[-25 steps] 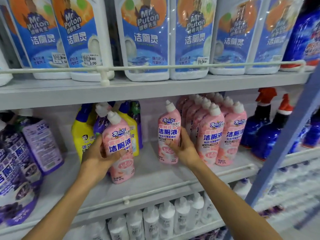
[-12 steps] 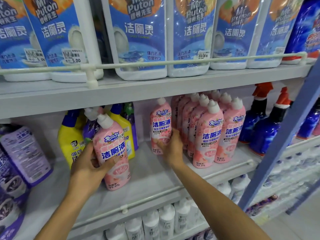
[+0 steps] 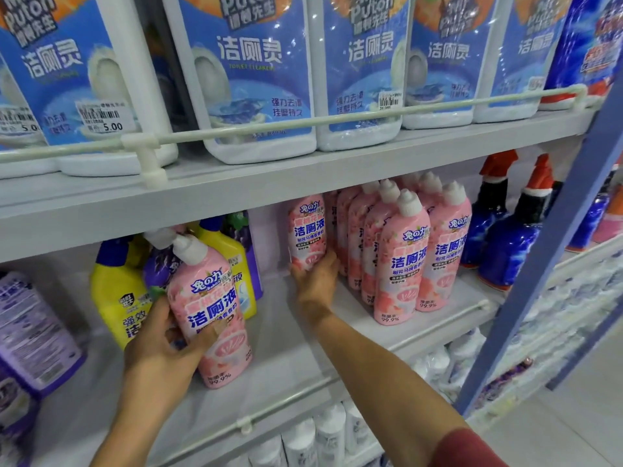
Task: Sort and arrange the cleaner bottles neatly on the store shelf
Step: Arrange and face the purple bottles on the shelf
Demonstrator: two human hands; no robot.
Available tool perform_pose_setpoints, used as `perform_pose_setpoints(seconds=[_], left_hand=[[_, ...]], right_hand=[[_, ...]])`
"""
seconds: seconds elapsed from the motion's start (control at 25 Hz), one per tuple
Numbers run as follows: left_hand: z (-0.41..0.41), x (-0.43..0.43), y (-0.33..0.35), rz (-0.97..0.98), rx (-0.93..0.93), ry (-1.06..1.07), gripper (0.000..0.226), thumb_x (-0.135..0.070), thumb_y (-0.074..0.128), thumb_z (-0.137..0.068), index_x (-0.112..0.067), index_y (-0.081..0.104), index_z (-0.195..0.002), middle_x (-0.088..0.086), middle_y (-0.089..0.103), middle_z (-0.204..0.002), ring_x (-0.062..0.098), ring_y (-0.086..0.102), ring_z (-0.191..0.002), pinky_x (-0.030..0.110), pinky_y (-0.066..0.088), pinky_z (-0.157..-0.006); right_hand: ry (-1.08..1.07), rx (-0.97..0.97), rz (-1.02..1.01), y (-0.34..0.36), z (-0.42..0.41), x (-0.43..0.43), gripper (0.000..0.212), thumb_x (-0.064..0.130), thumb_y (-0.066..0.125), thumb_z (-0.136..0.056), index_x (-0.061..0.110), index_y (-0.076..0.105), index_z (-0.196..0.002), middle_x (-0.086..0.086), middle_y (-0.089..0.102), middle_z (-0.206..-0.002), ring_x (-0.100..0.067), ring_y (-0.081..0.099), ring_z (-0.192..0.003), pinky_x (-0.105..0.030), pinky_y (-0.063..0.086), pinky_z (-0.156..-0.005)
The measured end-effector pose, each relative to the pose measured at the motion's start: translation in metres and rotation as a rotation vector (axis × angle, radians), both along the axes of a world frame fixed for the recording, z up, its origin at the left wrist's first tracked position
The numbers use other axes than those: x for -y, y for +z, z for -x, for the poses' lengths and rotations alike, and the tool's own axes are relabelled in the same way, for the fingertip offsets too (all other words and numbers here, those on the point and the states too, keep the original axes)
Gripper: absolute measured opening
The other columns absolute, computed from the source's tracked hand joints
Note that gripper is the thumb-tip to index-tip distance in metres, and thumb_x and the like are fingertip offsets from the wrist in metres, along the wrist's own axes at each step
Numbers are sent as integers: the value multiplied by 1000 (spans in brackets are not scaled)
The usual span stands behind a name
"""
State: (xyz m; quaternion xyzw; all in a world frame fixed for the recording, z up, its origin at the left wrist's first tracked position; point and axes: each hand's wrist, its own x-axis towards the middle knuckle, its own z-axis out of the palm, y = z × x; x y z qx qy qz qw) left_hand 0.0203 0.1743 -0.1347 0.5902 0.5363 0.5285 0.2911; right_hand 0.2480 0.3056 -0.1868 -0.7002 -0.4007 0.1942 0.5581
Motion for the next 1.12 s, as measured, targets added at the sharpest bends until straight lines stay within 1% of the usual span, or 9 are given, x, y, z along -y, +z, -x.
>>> perform_pose_setpoints(seconds=[0.12,0.28,0.6,0.72,0.84,0.88,0.96,1.0,1.12], left_hand=[[1,-2,-5,-10,10,-10,66,-58,79,-52,-29,60,-107,-10,76,-98,18,74,-89,48,60,-84],[3,-4,-9,-7,35,-23,66,-56,82,-54,-28,60,-110,-5,76,-100,26,73,-92,55,59,-85],[3,-4,-13,-19,39,-34,66,-56,82,-56,-29,60,-112,-7,76,-103,23,73,-94,58,59,-83],[0,0,-12,-14,26,-33,58,-56,80,-58,-35,60,-108,-14,76,-101,15,74,-93,51,60,-85],[-5,1,-13,-17,37,-102,50,-33,88,-72,-38,60,-113,-14,76,-107,11,73,-99,46,59,-88],[-8,0,-12,-13,42,-125,51,-21,88,-77,-40,59,-114,-13,76,-109,11,73,-101,43,58,-88],[-14,-5,-10,4,34,-174,50,-10,83,-81,-38,59,-115,-13,75,-112,9,72,-104,35,58,-86],[-19,-8,-8,13,32,-196,49,-8,81,-83,-35,58,-116,-13,75,-113,8,71,-105,30,58,-85],[-36,-17,-3,38,52,-257,46,-3,78,-85,-25,57,-120,-12,74,-115,9,70,-108,22,57,-84]], right_hand=[[-46,-29,-12,5,-7,-10,72,28,82,-82,9,42,-139,-14,54,-132,-36,55,-122,-44,47,-105],[-101,59,23,4,-8,-17,71,40,80,-84,10,46,-138,-15,61,-130,-37,60,-118,-43,51,-96],[-94,71,8,1,-14,-21,69,38,81,-83,12,49,-137,-13,64,-130,-36,63,-116,-42,52,-96],[-50,39,0,4,-18,-18,65,35,80,-85,14,50,-138,-10,64,-130,-32,63,-118,-37,50,-98],[93,-74,-65,4,-33,-4,56,29,78,-86,19,53,-136,1,65,-123,-21,65,-113,-26,52,-87],[133,-92,-95,3,-39,3,56,26,79,-85,19,55,-135,2,67,-123,-20,66,-114,-24,52,-87],[222,-26,-76,2,-52,22,59,22,82,-83,18,56,-135,1,68,-127,-18,65,-117,-29,53,-97],[330,-18,-48,3,-58,35,60,18,82,-85,16,54,-138,-1,66,-130,-16,64,-116,-30,53,-99],[786,-186,20,21,-71,82,66,5,78,-87,10,48,-146,-10,63,-136,-14,68,-113,-24,57,-90]])
